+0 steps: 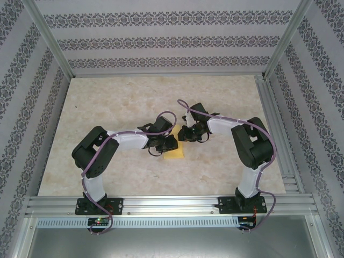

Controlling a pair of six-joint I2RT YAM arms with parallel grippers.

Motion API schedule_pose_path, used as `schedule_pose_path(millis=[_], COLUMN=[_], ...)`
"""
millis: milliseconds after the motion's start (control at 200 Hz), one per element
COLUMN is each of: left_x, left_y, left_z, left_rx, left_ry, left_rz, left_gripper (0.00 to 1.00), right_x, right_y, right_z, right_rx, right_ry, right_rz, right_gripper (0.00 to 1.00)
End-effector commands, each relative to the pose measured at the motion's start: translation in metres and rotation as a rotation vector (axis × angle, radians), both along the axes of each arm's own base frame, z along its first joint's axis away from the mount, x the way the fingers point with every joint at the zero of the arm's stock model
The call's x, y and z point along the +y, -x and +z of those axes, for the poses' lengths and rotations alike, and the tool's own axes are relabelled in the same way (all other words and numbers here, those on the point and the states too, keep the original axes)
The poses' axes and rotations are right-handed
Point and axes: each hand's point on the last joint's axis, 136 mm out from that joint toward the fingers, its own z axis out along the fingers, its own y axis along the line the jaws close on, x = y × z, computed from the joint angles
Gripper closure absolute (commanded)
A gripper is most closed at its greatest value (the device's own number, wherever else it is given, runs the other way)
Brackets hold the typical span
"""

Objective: Fold a paper plane with a square sheet of paper (pick it up from the middle)
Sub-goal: Fold the triangle a second time at the center of the table.

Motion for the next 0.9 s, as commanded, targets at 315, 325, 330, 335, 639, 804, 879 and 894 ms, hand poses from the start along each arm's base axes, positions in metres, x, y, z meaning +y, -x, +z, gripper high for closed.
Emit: schedule_pose_path(millis=[315,325,330,335,639,804,879,894], left_x=[-0.004,-0.004,-0.004,-0.004,-0.003,-0.002,-0.003,-0.003], left_y=[-0.006,-0.006,-0.006,-0.006,-0.006,-0.006,-0.006,-0.006], left_z=[0.003,0.004,0.004,0.003,0.003,0.003,0.003,0.003], left_rx=[-0.004,-0.006,-0.006,-0.005,-0.004,-0.002,-0.003,-0.003], left_ry=[0.003,0.003,0.003,0.003,-0.002,-0.005,-0.004,-0.005], left_rz=[-0.024,-0.025,-0.025,-0.025,-0.023,-0.021,-0.021,-0.021], left_gripper=[0.81,0.81,0.81,0.81,0.81,0.81,0.81,0.81], right_x=[-0.001,-0.001,-0.001,-0.001,-0.004,-0.001,0.002,0.003], right_y=[0.011,0.011,0.011,0.011,0.008,0.005,0.004,0.004], right_z=[-0.004,-0.004,-0.004,-0.005,-0.012,-0.012,-0.01,-0.01], right_rx=[0.011,0.012,0.012,0.011,0.013,0.013,0.009,0.009], right_ry=[0.01,0.011,0.012,0.014,0.042,0.036,0.024,0.023], right_rz=[0.033,0.034,0.035,0.034,0.027,0.03,0.035,0.036], right_gripper=[0.81,0.81,0.82,0.82,0.88,0.88,0.88,0.88])
